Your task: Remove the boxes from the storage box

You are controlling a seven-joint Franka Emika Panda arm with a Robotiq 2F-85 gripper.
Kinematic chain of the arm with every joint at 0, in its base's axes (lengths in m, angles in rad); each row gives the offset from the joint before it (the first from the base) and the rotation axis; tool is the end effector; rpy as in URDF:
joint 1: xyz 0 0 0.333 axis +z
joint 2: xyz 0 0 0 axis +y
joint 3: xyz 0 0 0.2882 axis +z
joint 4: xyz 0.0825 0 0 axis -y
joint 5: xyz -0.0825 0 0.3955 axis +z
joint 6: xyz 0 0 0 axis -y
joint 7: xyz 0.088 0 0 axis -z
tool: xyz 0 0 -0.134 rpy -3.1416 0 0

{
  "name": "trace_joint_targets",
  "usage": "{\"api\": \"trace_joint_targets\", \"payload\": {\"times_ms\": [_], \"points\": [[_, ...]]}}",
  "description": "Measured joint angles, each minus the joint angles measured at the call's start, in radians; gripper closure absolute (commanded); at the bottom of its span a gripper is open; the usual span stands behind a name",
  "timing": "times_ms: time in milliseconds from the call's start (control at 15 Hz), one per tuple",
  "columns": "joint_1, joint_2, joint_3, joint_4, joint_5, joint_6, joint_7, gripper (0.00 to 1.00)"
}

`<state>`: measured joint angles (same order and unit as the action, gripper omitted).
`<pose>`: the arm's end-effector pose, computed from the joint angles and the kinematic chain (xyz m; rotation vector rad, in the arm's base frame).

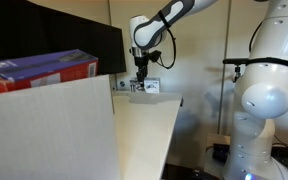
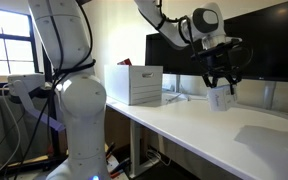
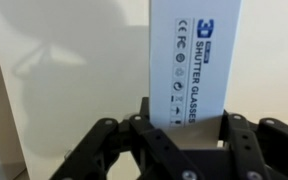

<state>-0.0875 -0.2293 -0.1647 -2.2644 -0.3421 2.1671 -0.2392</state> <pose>0.4907 -0.1484 0.4086 2.8491 0.2334 0.0931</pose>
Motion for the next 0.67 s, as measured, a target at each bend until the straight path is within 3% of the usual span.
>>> {"api": "trace_joint_targets", "payload": {"times_ms": [667], "points": [[-0.041,0.112,-0.061,-0.002,0.006,0.055,-0.037,0.69]]}}
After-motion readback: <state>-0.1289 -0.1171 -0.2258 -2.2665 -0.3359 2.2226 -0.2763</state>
